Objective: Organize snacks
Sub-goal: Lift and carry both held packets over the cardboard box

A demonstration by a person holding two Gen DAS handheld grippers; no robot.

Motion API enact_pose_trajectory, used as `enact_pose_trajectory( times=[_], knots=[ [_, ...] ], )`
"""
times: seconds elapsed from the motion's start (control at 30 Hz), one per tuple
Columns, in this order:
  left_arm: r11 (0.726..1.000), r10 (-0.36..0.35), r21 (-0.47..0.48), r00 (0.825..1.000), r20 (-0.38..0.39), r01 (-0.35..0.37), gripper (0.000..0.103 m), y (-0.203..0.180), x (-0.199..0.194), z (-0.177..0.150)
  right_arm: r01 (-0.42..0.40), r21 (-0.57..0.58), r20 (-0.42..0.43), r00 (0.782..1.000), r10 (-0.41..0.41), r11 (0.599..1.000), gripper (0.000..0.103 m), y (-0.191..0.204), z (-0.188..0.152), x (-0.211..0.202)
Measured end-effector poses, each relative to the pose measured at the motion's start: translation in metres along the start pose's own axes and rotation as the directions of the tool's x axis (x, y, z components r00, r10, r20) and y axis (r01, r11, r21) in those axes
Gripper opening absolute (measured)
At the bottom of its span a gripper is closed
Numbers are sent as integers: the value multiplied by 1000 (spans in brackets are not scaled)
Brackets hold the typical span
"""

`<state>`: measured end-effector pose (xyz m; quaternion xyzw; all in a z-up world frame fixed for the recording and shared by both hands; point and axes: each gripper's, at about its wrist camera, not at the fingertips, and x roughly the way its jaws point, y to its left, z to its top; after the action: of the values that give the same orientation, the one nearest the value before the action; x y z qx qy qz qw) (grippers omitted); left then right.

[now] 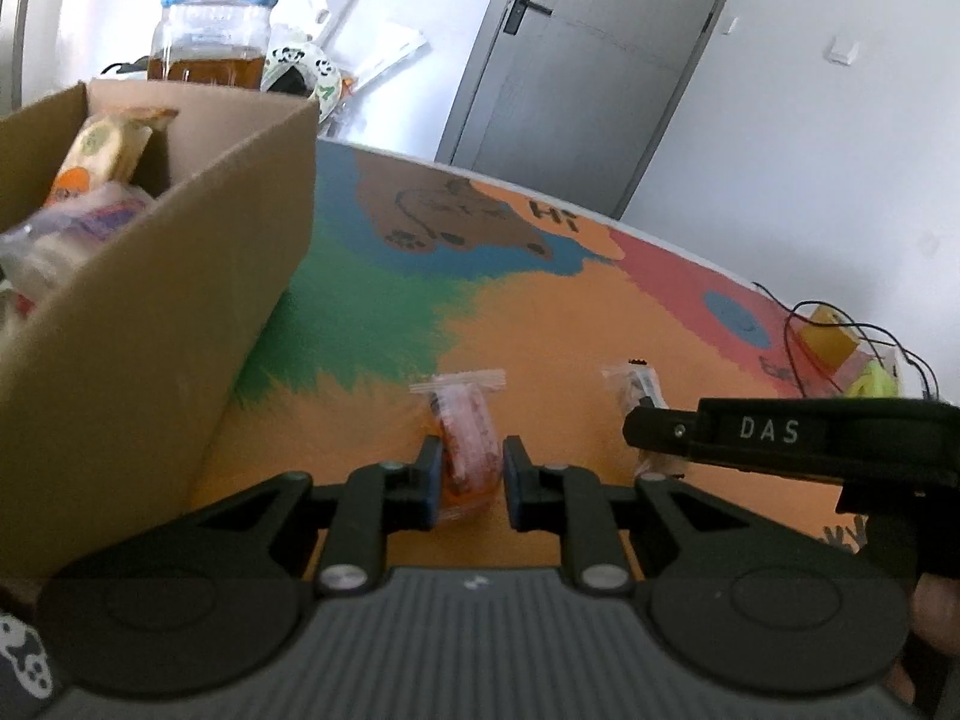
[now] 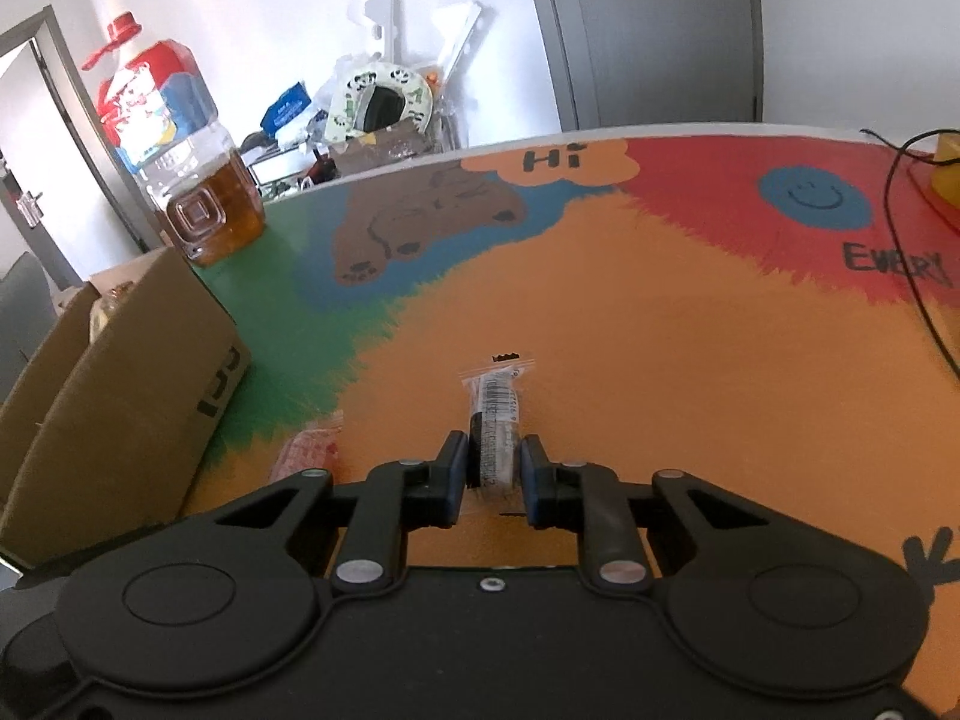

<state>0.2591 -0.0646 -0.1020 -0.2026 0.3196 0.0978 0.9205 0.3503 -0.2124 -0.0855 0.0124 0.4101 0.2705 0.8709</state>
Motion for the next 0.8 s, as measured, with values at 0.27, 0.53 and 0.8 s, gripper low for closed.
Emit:
enact_pose_trajectory(
  times=[0.27,0.53,0.8],
  knots=[
    [999,-37,20,998,58,36,19,-4,-33,8,-3,-5,72,997,3,1000,20,10,2,-31],
    [997,-73,33,992,106,70,19,-2,-64,21,-23,-25,132,991,26,999,20,29,8,-58],
    [995,-96,37,981,166,92,19,11,-97,37,-52,-56,171,983,61,997,20,53,15,-75]
  ],
)
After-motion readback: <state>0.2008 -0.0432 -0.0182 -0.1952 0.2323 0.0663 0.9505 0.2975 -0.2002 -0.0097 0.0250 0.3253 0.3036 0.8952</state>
